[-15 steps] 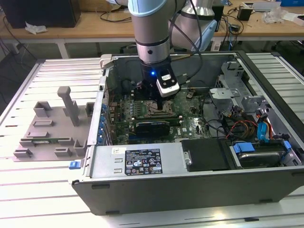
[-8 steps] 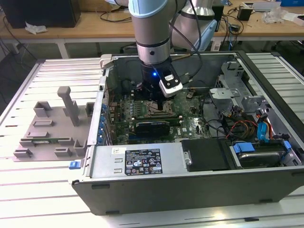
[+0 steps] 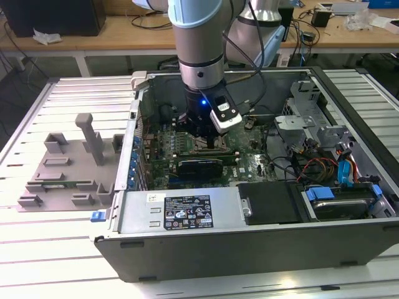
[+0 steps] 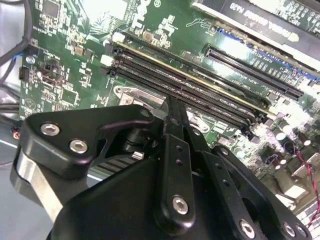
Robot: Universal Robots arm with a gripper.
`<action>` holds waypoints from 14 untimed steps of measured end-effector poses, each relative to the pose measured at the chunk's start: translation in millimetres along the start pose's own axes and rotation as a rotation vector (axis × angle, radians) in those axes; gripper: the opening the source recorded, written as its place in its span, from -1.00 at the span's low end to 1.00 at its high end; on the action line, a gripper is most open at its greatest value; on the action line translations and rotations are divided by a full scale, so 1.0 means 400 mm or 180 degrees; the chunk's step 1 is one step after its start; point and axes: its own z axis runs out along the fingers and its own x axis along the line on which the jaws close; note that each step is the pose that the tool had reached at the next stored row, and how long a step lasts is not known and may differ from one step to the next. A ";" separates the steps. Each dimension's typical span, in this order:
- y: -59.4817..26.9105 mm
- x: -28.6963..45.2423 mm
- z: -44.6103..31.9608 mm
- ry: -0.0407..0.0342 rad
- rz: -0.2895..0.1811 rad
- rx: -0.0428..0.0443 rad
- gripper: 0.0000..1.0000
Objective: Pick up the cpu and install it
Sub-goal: 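Install the second cpu locking lever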
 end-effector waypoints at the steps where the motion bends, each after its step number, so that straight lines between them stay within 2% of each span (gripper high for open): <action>1: 0.000 0.000 0.001 0.0005 -0.0049 -0.0006 -0.79; 4: 0.000 0.000 0.001 0.0007 -0.0059 -0.0006 -0.79; 5: 0.000 0.000 0.002 0.0027 -0.0060 -0.0005 -0.79; 7: 0.000 -0.005 0.003 0.0227 -0.0052 0.0012 -0.79; 8: 0.000 -0.005 0.003 0.0275 -0.0050 0.0016 -0.79; 11: 0.000 -0.005 0.003 0.0285 -0.0062 0.0016 -0.79; 12: 0.000 -0.005 0.005 0.0287 -0.0107 0.0006 -0.79; 14: 0.000 -0.002 0.007 0.0295 -0.0290 -0.0009 -0.79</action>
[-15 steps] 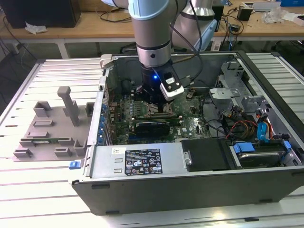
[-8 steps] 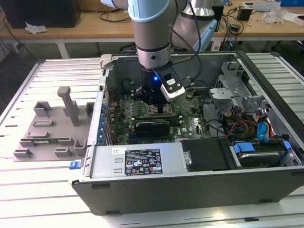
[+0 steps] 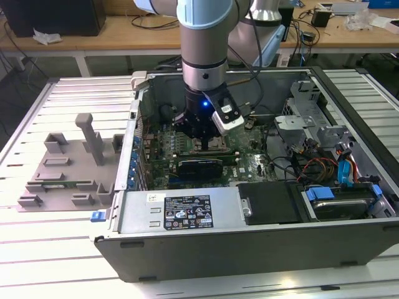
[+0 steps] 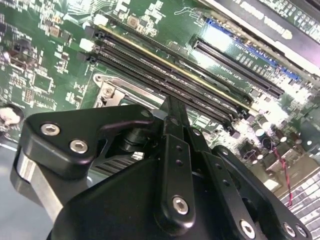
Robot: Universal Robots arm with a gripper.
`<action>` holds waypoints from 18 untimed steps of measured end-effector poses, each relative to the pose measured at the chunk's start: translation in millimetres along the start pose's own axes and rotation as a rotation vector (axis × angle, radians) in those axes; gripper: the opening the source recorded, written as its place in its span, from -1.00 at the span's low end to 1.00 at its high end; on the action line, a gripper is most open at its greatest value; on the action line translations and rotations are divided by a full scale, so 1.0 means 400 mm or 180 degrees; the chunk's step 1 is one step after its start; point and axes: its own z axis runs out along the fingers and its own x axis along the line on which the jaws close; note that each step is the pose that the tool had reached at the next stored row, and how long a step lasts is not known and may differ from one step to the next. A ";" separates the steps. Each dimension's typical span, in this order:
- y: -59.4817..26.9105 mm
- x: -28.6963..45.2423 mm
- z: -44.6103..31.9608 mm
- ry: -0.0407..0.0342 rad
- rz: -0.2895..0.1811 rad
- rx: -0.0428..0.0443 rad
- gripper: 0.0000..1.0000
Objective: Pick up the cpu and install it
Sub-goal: 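Install the second cpu locking lever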
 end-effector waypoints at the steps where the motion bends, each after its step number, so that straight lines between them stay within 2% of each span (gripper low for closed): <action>1: 0.000 0.003 0.001 0.0001 -0.0018 -0.0001 -0.79; 3: 0.000 0.011 0.004 0.0002 -0.0035 -0.0006 -0.79; 8: -0.005 0.013 0.011 0.0001 -0.0011 -0.0061 -0.79; 12: -0.006 0.014 0.013 0.0001 -0.0010 -0.0064 -0.79; 18: -0.011 0.027 0.022 -0.0004 -0.0008 -0.0107 -0.79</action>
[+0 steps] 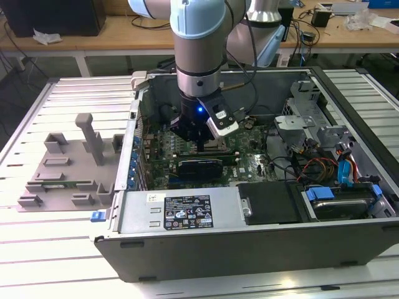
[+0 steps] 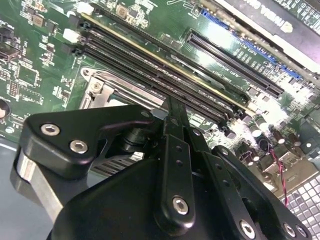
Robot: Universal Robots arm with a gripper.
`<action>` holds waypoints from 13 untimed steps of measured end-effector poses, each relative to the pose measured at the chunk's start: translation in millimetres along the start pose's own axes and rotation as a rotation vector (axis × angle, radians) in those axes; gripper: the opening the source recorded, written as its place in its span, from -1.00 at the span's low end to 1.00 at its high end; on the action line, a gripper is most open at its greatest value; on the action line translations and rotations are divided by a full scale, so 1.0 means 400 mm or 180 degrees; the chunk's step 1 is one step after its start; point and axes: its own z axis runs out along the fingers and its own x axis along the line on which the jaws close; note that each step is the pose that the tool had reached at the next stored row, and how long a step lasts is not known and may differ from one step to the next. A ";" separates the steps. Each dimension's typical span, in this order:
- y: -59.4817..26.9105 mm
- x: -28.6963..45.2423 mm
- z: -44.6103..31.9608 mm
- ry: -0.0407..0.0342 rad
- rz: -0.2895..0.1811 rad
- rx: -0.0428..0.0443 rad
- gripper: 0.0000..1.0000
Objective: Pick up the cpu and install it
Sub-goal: 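Install the second cpu locking lever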
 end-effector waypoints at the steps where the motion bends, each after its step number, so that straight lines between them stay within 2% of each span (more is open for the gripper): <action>1: -0.001 0.002 0.001 -0.0001 0.0000 -0.0003 -0.79; 2: -0.003 0.004 0.003 -0.0002 0.0000 -0.0011 -0.79; 8: -0.012 0.014 0.009 -0.0007 0.0003 -0.0111 -0.79; 13: -0.014 0.021 0.014 -0.0011 0.0012 -0.0132 -0.79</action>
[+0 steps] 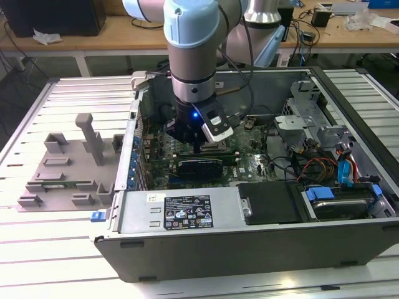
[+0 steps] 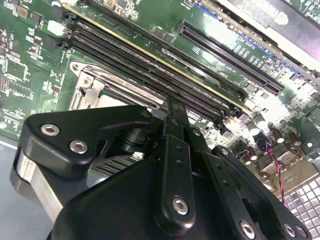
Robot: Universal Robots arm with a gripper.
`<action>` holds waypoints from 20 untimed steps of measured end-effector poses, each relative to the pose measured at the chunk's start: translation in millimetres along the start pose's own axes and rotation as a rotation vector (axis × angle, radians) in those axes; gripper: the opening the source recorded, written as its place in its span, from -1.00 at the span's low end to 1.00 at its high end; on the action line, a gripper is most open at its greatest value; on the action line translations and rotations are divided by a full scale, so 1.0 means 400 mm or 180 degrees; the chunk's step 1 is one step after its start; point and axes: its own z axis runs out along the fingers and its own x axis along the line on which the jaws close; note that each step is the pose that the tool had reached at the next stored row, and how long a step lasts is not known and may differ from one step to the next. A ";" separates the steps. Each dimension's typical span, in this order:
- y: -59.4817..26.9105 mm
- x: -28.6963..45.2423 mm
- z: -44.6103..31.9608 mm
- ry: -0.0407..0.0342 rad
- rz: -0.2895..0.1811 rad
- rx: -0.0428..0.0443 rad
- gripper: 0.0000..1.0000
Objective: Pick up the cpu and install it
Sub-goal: 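Install the second cpu locking lever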
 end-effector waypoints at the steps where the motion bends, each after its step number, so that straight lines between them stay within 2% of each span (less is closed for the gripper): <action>1: 0.000 0.002 0.001 0.0000 0.0003 -0.0001 -0.79; 4: -0.004 0.005 0.004 -0.0002 0.0016 -0.0012 -0.79; 7: -0.012 0.005 0.003 -0.0001 0.0020 -0.0084 -0.79; 8: -0.016 0.005 0.003 0.0000 0.0021 -0.0130 -0.79; 9: -0.022 0.004 0.002 0.0000 0.0024 -0.0202 -0.79; 12: -0.034 0.004 0.001 0.0001 0.0027 -0.0253 -0.79; 15: -0.048 0.004 -0.001 0.0002 0.0031 -0.0325 -0.79; 17: -0.052 0.004 -0.001 0.0002 0.0033 -0.0352 -0.79; 20: -0.053 0.008 0.003 -0.0004 0.0040 -0.0376 -0.79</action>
